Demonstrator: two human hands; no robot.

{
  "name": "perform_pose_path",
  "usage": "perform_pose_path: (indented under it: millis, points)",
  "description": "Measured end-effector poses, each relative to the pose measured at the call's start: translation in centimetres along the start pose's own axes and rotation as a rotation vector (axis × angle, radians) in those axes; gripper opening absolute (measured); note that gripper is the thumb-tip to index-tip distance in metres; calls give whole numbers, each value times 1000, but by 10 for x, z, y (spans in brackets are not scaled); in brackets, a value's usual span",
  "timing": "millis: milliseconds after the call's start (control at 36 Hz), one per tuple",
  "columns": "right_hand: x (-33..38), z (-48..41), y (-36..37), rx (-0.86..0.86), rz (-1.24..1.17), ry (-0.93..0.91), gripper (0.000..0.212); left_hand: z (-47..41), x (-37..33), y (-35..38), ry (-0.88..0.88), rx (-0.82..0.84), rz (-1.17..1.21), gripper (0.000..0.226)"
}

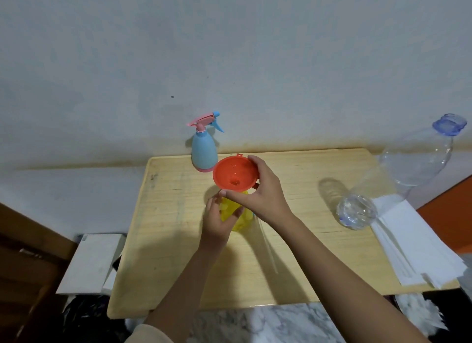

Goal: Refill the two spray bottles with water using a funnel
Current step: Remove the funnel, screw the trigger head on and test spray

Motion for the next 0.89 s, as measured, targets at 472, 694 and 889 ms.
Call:
perform_pose_path:
  millis: [472, 694, 889]
  points:
    - [6, 5, -4, -44, -17, -16, 87, -1, 7, 2, -58, 19, -13, 72]
    - [10, 5, -5, -50, -11, -30, 87, -2, 4, 3, -47, 13, -8, 74]
    - [12, 5, -7, -49, -16, -35, 86, -2, 5, 3, -36, 20, -10, 73]
Point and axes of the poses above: each hand's wrist, its own z-axis away from the middle knuckle, its own y-axis out of the palm, x = y × z, the point moved 4 cm from there along -z, towards the middle knuckle, and after that the axes turned 2 degrees about -y, right-handed, at the moved point
